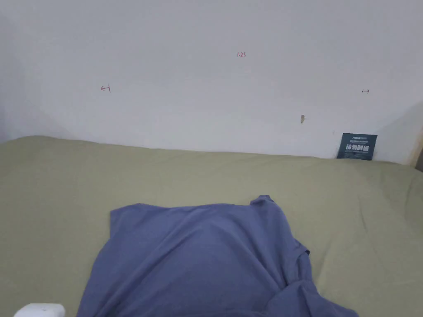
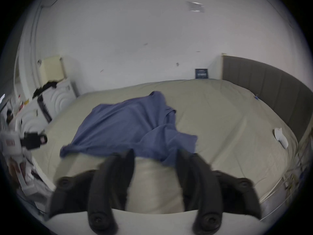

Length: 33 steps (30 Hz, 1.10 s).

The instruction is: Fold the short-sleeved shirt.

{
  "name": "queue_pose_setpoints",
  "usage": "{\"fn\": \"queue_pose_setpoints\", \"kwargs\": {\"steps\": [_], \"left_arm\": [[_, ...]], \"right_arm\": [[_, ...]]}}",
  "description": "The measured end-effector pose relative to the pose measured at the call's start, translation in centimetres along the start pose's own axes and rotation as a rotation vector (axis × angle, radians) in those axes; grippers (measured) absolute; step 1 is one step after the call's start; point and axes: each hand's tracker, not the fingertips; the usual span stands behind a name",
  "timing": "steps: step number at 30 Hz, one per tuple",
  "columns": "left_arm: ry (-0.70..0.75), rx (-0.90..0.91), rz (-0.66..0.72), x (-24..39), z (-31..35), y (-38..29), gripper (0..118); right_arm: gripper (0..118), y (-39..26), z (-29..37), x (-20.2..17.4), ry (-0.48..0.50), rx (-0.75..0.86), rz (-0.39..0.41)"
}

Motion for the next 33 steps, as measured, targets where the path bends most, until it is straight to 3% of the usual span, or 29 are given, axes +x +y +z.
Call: {"fn": "queue_pose_setpoints", "kwargs": {"steps": [2, 3, 6, 14, 15, 17, 18, 19, 22, 25, 29, 30, 32, 33], "left_arm": [[-0.001, -0.003, 0.008, 1.4, 0.6, -0.9, 0], [0.024, -0.002, 0.007, 2.1, 1.0, -1.5, 0], [0.074, 0.01, -0.042, 3.4, 2.3, -4.6, 0], [0.113, -0.104, 0.011, -0.2, 0.2, -5.5, 0], [0.114, -0.114, 0.025, -0.8, -0.8, -4.8, 8], [0.153, -0.115, 0.03, -2.1, -3.4, -3.6, 65], [0.161, -0.146, 0.033, -2.8, -4.8, -3.0, 80], [0.146, -0.184, 0.042, -3.3, -6.4, -2.5, 82], [0.147, -0.203, 0.032, -4.6, -9.8, -1.7, 82], [0.154, -0.2, -0.069, -4.9, -12.5, -1.6, 82], [0.105, -0.339, -0.11, -4.7, -14.8, -2.4, 81], [0.115, -0.321, -0.1, -4.5, -14.6, -2.5, 73], [0.071, -0.245, -0.063, -4.3, -13.8, -2.8, 19], [0.071, -0.233, -0.04, -4.4, -13.6, -2.9, 11]], "right_arm": [[13, -1.0, 0.4, -1.9, 0.014, -0.016, 0.078], [7, -1.7, 0.8, -2.6, 0.001, -0.008, 0.108], [2, -3.8, 1.3, -3.8, 0.074, -0.041, 0.134], [2, -3.9, 0.7, -3.0, 0.065, -0.067, 0.11], [2, -3.6, 0.5, -2.7, 0.062, -0.064, 0.107], [2, -2.9, 0.0, -2.1, 0.063, -0.061, 0.102], [2, -2.7, -0.2, -1.8, 0.067, -0.06, 0.094], [2, -2.4, -0.3, -1.4, 0.082, -0.068, 0.081], [2, -2.0, -0.7, -0.3, 0.1, -0.078, 0.048], [2, -1.9, -0.9, 0.4, 0.095, -0.094, 0.055], [2, -1.8, -1.6, 1.3, 0.08, -0.118, 0.02], [2, -1.7, -1.7, 1.5, 0.075, -0.122, 0.006], [2, -1.6, -2.1, 2.0, 0.069, -0.118, -0.007], [2, -1.4, -2.4, 2.2, 0.058, -0.116, -0.01]]}}
